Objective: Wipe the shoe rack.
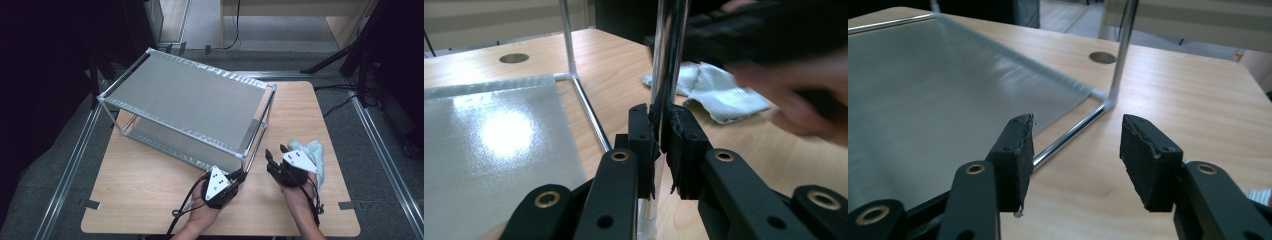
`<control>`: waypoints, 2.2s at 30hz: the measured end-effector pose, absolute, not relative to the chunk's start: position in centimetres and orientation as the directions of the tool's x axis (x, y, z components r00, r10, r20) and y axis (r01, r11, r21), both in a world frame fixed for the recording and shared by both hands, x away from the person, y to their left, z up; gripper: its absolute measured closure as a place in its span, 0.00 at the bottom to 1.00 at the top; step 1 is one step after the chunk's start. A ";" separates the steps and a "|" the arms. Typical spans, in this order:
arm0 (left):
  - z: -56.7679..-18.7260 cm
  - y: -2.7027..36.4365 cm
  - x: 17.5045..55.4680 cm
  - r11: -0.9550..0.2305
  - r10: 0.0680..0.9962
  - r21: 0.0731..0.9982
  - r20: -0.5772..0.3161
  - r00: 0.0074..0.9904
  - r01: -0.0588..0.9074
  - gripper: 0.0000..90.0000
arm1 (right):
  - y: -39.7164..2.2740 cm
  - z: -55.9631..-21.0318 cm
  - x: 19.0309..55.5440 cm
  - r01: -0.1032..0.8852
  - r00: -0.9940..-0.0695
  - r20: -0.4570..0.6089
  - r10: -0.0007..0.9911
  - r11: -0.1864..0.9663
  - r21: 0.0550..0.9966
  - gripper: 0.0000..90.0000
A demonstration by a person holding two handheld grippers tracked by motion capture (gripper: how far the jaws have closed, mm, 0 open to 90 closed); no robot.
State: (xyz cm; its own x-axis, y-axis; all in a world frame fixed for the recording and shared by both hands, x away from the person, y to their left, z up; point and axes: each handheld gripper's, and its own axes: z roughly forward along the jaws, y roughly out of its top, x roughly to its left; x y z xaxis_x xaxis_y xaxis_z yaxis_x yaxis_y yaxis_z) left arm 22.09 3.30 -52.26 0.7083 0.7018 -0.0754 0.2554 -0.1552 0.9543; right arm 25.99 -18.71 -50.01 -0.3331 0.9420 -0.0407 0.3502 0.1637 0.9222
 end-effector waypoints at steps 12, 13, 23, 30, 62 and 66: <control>-51.4 7.7 20.6 -0.162 0.722 0.961 -0.039 0.691 0.223 0.57 | -17.6 -51.1 20.8 0.323 -0.499 0.008 0.867 0.177 0.930 0.35; -51.4 8.5 20.5 -0.160 0.732 0.961 -0.037 0.680 0.225 0.57 | -17.0 -51.0 20.7 0.323 -0.509 0.012 0.861 0.178 0.930 0.34; -52.0 17.0 20.7 -0.118 0.872 0.942 -0.053 0.487 0.314 0.55 | -12.9 -50.2 20.8 0.305 -0.516 0.026 0.856 0.155 0.940 0.69; -52.9 22.2 21.9 -0.053 0.943 0.935 -0.068 0.324 0.351 0.55 | -13.6 -50.6 21.1 0.308 -0.543 0.015 0.839 0.183 0.934 0.90; -51.8 31.1 29.0 0.026 0.999 0.907 -0.036 0.017 0.420 0.90 | -20.8 -50.2 22.1 0.350 -0.414 0.029 0.910 0.130 0.928 0.90; -51.7 31.0 26.7 0.039 0.998 0.900 -0.053 0.022 0.433 0.90 | -21.2 -50.2 22.5 0.356 -0.394 0.031 0.919 0.122 0.927 0.90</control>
State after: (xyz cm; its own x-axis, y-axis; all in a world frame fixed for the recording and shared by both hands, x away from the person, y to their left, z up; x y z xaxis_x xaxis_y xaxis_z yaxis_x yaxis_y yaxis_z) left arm 26.67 30.95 -51.72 0.0219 0.9983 -0.0533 0.4333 0.0386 0.9004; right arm 22.53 -21.15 -50.16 -0.3941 0.9186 0.0306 0.3556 0.1216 0.9267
